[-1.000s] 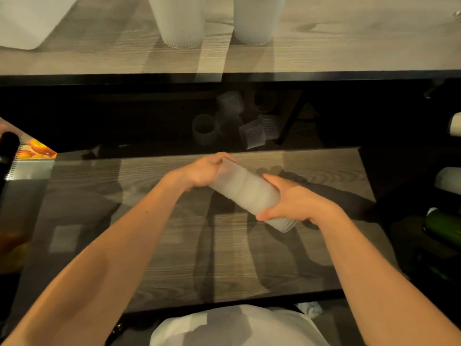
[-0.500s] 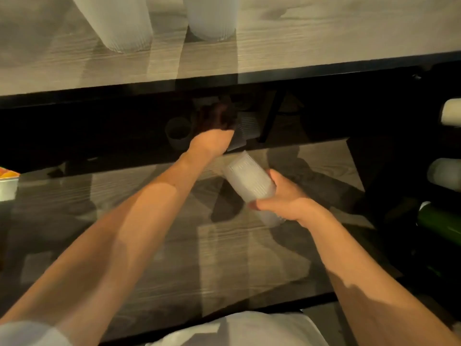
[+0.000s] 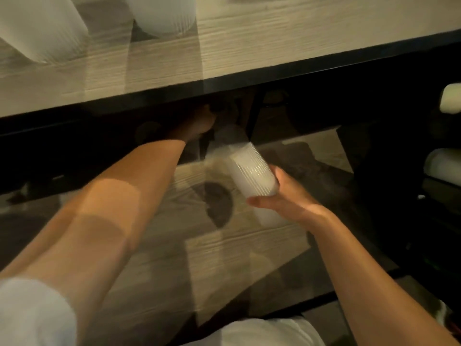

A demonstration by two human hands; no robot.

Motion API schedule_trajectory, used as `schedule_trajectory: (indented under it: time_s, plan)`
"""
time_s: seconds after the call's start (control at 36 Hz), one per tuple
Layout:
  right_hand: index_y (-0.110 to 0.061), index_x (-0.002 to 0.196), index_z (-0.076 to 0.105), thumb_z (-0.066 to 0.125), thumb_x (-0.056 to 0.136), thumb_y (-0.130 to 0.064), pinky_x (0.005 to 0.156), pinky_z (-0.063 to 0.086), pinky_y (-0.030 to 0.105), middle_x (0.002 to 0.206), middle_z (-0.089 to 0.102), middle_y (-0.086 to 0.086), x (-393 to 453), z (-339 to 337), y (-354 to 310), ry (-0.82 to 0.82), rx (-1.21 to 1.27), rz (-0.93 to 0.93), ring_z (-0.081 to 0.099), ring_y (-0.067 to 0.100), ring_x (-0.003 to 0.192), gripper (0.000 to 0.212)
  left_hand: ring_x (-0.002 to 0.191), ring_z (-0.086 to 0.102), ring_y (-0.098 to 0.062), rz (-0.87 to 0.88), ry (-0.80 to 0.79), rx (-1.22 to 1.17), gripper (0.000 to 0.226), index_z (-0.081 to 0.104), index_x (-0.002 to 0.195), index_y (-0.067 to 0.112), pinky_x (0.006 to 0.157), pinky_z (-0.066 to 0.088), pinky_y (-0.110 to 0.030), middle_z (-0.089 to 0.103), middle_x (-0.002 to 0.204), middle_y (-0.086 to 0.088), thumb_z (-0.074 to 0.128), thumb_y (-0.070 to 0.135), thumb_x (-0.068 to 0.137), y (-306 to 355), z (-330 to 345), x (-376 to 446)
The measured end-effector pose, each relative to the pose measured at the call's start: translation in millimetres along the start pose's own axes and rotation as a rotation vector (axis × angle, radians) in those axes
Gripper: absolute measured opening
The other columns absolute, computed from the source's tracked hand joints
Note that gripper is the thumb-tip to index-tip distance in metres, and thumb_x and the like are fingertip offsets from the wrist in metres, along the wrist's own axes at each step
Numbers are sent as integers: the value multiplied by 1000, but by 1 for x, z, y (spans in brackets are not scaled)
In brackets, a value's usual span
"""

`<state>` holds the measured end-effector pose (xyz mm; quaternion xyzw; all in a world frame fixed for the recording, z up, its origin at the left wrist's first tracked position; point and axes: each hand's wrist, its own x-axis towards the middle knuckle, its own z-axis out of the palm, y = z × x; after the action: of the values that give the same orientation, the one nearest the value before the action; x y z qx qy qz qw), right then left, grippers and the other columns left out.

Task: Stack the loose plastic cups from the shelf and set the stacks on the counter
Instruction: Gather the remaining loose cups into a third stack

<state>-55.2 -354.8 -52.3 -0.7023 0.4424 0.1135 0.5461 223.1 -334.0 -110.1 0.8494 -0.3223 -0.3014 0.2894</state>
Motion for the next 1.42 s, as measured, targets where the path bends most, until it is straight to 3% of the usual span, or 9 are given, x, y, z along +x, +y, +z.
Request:
schedule_trajectory:
  time_s: [0.19, 0.31, 0.44, 0.61, 0.72, 0.89, 1.06, 1.28, 1.42]
  plan:
    - [-35, 144, 39, 90, 68, -34, 90, 52, 40, 126, 60, -8, -7, 5, 15, 27, 120, 117, 58, 16, 111, 92, 131, 44, -36, -78, -188, 323, 39, 46, 141, 13, 107, 34, -39, 47, 144, -19, 44, 20, 103, -17, -14, -92]
    - [-35, 142, 40, 90, 70, -33, 93, 52, 42, 120, 61, -10, -13, 10, 14, -4, 94, 128, 58, 16, 110, 87, 110, 60, -34, -32, -69, 405, 36, 60, 118, 8, 93, 46, -41, 64, 120, -16, 39, 32, 103, -31, -21, -129]
    - [-30, 142, 42, 86, 76, -30, 72, 46, 27, 113, 57, -15, -30, 13, -1, -54, 29, 51, 56, 7, 101, 80, 105, 59, -39, -3, 117, 361, 36, 59, 118, 13, 94, 48, -50, 64, 111, -17, 39, 39, 102, -39, -31, -157]
    - [-32, 145, 38, 88, 72, -35, 94, 52, 38, 129, 58, -7, -46, 21, -17, -93, -24, -57, 58, 13, 113, 88, 122, 46, -29, 154, 332, 104, 48, 49, 137, 13, 102, 40, -39, 54, 130, -9, 47, 43, 99, -29, -39, -188]
    - [-25, 153, 31, 88, 71, -39, 94, 50, 33, 133, 54, -8, -56, 28, -25, -130, -152, -101, 55, 12, 117, 101, 128, 36, -16, 176, 249, -174, 56, 34, 149, 23, 106, 31, -30, 38, 128, 5, 49, 44, 99, -15, -32, -218]
    - [-21, 147, 37, 87, 71, -40, 88, 51, 32, 124, 56, -7, -69, 41, -31, -128, -248, -133, 57, 11, 110, 93, 125, 38, -11, 233, 167, -164, 61, 35, 148, 22, 107, 35, -28, 35, 126, 5, 56, 45, 96, -14, -11, -247]
    - [-19, 146, 39, 86, 69, -47, 85, 52, 32, 124, 56, -5, -73, 52, -29, -109, -317, -141, 57, 12, 108, 95, 107, 43, 6, 295, 265, -156, 54, 46, 139, 21, 90, 33, -3, 45, 120, 8, 66, 36, 91, -23, -11, -258]
    - [-32, 155, 22, 84, 73, -41, 86, 49, 32, 132, 52, -5, -72, 65, -35, -99, -294, -167, 54, 14, 112, 103, 133, 38, -6, 390, -14, -182, 54, 38, 146, 25, 111, 32, -25, 42, 143, 8, 41, 48, 97, -31, -19, -259]
    - [-34, 153, 27, 84, 73, -43, 93, 52, 40, 132, 52, -6, -71, 72, -40, -61, -189, -169, 54, 16, 115, 99, 125, 41, -19, 152, 319, -2, 37, 53, 135, 21, 99, 34, -29, 50, 133, -1, 38, 34, 104, -40, -51, -212]
